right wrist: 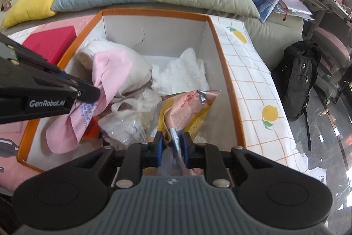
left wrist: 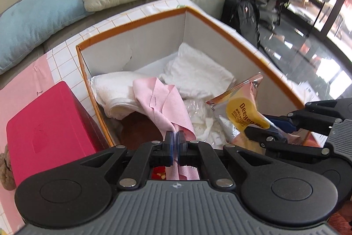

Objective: Organize soft objects
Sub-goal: 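Carry slipper and snack bag into the box and open both grippers, then move both tools back over the white mesh bag and brown slippers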

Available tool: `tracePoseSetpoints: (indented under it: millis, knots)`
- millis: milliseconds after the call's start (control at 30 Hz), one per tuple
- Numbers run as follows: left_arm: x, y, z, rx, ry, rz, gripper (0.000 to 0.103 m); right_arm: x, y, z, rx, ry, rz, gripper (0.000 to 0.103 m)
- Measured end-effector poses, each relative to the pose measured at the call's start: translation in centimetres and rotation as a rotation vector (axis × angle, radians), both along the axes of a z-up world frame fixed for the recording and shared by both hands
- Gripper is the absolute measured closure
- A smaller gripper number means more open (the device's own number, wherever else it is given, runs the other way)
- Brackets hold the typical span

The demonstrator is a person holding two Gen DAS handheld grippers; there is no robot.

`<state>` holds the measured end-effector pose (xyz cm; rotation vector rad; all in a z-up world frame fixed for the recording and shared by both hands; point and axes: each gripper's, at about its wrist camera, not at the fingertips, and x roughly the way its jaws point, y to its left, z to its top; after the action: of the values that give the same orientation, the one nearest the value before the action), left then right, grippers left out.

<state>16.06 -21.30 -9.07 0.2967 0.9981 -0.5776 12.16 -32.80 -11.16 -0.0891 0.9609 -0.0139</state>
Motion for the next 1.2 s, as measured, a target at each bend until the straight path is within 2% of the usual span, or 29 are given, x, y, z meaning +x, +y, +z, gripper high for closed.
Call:
tracePoseSetpoints:
  millis: [133,267,367,400,533,667,700,833,967,1033,1100,1200]
  knots:
    - [0.4,-0.6,-0.9,0.057,0.008,-0.008,0.1,0.1,-0.1,-0.5,0.003,0.016,0.0,0.085]
    - [0.3,-1.0,-1.4,0.11,-0.01,-0.017,0.096,0.2,-0.1,-0.5,0.001,0.023,0.005,0.08]
    - [0.4,-0.7,-1.3,0.096,0.002,-0.01,0.093,0.2,0.0,-0.4,-0.011,0.018,0.003,0.071]
    - [0.4,-0.6,-1.2,0.093,0.002,-0.005,0.092,0.2,0.0,-0.3,-0.016,0.015,0.003,0.071]
    - [0.2,0.1,0.2,0.048,-0.021,0.005,0.071,0.2,0.1,0.4,-0.022,0.0,0.008,0.069]
    - [-0.4,1.2,2.4,-0.03,-0.049,0.01,0.052,-0.3,0.4,2.0,-0.057,-0.047,0.0,0.049]
    - [-0.7,1.6,3.0,-0.051,-0.065,0.015,0.052,-0.5,0.5,2.6,-0.069,-0.062,-0.007,0.044]
    - [-2.3,3.8,5.5,-0.144,-0.139,0.04,0.05,-1.4,1.2,4.5,-0.099,-0.128,-0.024,0.038]
    - [-4.4,7.0,7.4,-0.22,-0.208,0.052,0.048,-2.6,2.5,6.1,-0.062,-0.191,-0.022,0.035]
    - [-5.7,8.7,7.9,-0.216,-0.259,0.051,0.048,-3.2,3.5,6.6,-0.023,-0.206,-0.012,0.034]
    - [-7.1,10.3,7.9,-0.179,-0.306,0.057,0.048,-3.6,4.8,6.8,0.021,-0.214,0.018,0.034]
    - [-8.6,12.9,7.5,-0.135,-0.314,0.099,0.048,-4.2,7.5,6.9,0.063,-0.21,0.078,0.031]
